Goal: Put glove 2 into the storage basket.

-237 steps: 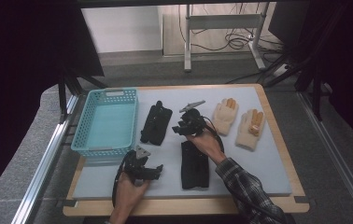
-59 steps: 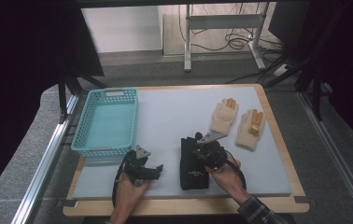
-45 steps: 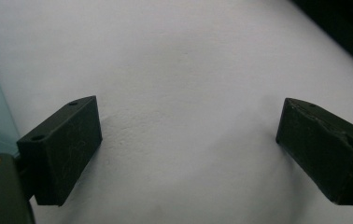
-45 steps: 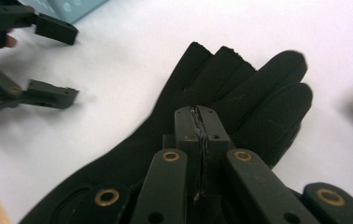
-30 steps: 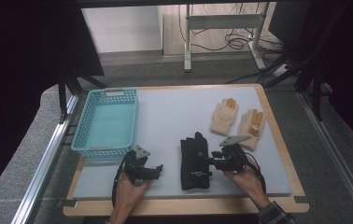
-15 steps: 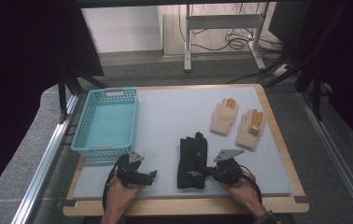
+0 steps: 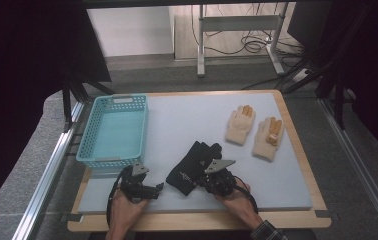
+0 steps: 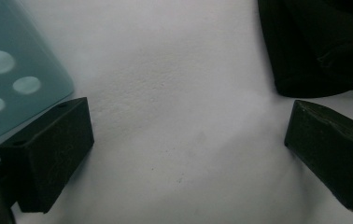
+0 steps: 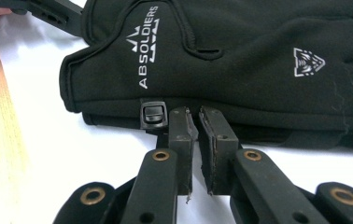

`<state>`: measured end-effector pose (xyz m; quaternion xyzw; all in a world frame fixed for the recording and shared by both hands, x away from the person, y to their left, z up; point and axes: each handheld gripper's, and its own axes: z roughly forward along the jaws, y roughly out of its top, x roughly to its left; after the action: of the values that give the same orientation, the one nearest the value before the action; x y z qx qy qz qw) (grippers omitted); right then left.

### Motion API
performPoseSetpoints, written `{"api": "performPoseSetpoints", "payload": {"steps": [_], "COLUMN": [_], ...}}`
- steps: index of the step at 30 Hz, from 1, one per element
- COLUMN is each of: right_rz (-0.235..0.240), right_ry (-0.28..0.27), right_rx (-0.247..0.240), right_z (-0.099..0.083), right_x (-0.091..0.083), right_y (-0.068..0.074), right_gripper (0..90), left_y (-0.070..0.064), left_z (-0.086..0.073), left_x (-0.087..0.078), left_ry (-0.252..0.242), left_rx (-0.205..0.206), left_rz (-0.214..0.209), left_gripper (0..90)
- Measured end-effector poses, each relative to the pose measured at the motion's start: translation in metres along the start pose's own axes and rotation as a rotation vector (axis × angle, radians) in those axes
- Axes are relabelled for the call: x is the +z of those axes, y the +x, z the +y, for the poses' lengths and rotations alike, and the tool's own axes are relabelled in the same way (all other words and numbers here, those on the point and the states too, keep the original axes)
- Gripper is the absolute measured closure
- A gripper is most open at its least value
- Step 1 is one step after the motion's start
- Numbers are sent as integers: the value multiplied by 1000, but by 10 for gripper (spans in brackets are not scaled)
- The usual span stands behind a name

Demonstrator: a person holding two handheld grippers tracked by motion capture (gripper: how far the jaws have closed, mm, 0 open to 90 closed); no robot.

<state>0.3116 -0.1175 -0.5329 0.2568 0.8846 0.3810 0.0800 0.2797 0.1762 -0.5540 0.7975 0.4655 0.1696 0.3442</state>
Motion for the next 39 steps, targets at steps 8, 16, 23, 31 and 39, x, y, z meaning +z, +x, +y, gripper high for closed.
{"api": "performPoseSetpoints", "payload": {"steps": [8,16,23,31,39], "right_rz": [-26,-120,-206,-289,-324], "right_ry": [-22,-52,-47,-38,-2], "right_rx": [-4,29,64,132,168], "right_z": [-1,-13,-31,-52,-70], "right_x": [-20,-55,-75,-92,-84], "right_y": [-7,-36,-58,-84,-96], "right_gripper": [737,589,479,305,148], "left_y": [0,0,0,0,0], "left_z": [0,0,0,0,0], "left_x": [0,0,0,0,0], "left_ry": [-2,0,0,0,-1], "left_rx": [-3,-3,-3,-5,-3], "left_rz": [3,3,2,1,0], "left_gripper": [16,16,16,16,20]}}
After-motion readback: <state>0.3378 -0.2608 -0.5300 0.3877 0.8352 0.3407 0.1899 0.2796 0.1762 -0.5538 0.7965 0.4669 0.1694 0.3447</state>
